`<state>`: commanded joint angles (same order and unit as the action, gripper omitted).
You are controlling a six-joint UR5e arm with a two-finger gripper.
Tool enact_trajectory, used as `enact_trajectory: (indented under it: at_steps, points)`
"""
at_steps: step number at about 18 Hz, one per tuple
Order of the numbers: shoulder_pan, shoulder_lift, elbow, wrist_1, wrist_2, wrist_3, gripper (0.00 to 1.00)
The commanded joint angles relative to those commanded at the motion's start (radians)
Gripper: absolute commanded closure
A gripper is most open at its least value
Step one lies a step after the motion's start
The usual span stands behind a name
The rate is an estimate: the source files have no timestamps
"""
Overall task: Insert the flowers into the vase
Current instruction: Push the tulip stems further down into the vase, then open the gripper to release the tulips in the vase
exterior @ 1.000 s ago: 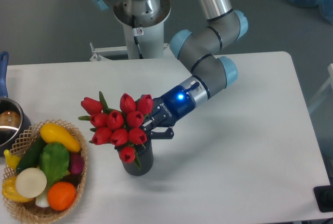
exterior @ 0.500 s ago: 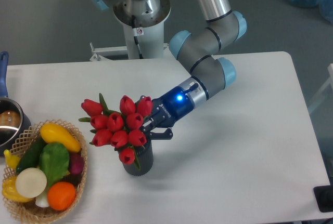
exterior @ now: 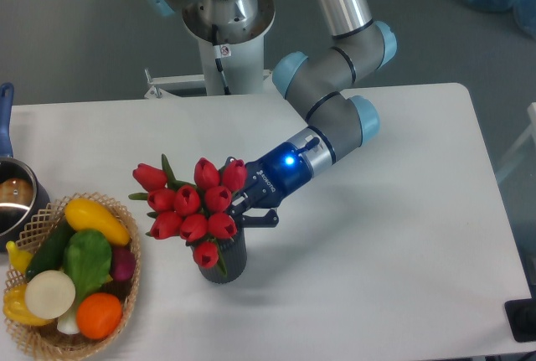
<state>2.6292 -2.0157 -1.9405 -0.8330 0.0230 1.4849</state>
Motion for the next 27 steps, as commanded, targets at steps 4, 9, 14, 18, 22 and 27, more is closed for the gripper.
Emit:
enact_trajectory:
  at_steps: [4,9,14,18,22,27]
  points:
    - [0.002,-0.002,0.000,0.000,0.000,0.009,0.76]
    - [0.015,0.000,-0.006,0.003,0.000,0.015,0.69]
    - [0.015,0.000,-0.008,0.003,0.000,0.023,0.66]
    - [0.015,0.000,-0.017,0.003,0.002,0.052,0.62]
    - [0.017,0.000,-0.018,0.003,0.002,0.066,0.58]
    - [0.032,0.000,-0.021,0.002,0.000,0.066,0.52]
